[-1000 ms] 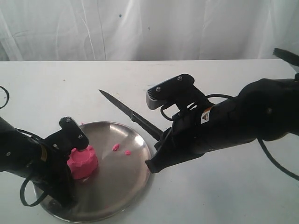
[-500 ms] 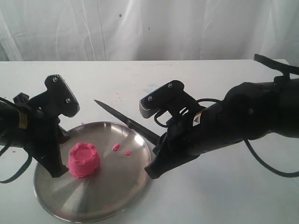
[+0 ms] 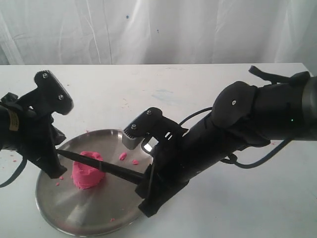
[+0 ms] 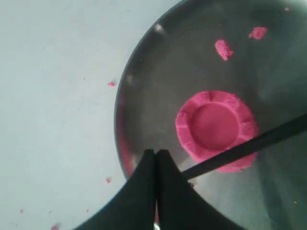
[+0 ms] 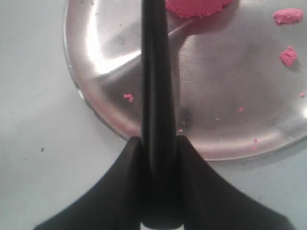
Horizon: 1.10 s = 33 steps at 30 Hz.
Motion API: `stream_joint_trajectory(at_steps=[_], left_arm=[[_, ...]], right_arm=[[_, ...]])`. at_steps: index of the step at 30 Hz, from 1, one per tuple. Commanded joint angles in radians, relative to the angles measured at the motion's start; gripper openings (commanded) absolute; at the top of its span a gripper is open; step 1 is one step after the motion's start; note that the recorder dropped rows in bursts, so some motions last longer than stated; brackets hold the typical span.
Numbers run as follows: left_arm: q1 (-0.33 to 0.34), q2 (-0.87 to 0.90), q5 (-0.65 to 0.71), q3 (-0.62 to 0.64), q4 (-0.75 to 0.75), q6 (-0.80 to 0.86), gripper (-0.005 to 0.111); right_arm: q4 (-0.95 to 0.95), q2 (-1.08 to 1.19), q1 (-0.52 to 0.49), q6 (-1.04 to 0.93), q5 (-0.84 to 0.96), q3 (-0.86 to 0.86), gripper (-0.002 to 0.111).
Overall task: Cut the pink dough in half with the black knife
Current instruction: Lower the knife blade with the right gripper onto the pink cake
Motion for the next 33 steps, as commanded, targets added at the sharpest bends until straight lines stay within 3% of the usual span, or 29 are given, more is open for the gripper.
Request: stream_joint_trajectory(at_steps=[1,5,15,21,33], left_arm=[[0.09,0.038,-0.032,-0.001,-0.001,-0.206,0.0],[0.103,0.049,-0.066,-0.001,-0.001,-0.336,0.0],[0.101,0.106,-0.133,-0.001,-0.016,-0.337,0.0],[0.101,0.125,-0.244,-0.001,-0.016,-0.4,0.0],[0.101,0.172,-0.248,-0.001,-0.016,-0.458,0.0]], right_arm=[[0.01,0.013,0.002,-0.069,0.004,-0.007,0.0],[0.009,0.013,0.002,-0.072,-0.061,-0.007,0.0],[0.005,0.056,0.002,-0.072,-0.091,-0.007,0.0],[0.003,0.06,0.002,-0.072,-0.105,-0.007,0.0],[0.003,0.087,0.002,-0.072,-0.155,-0.007,0.0]])
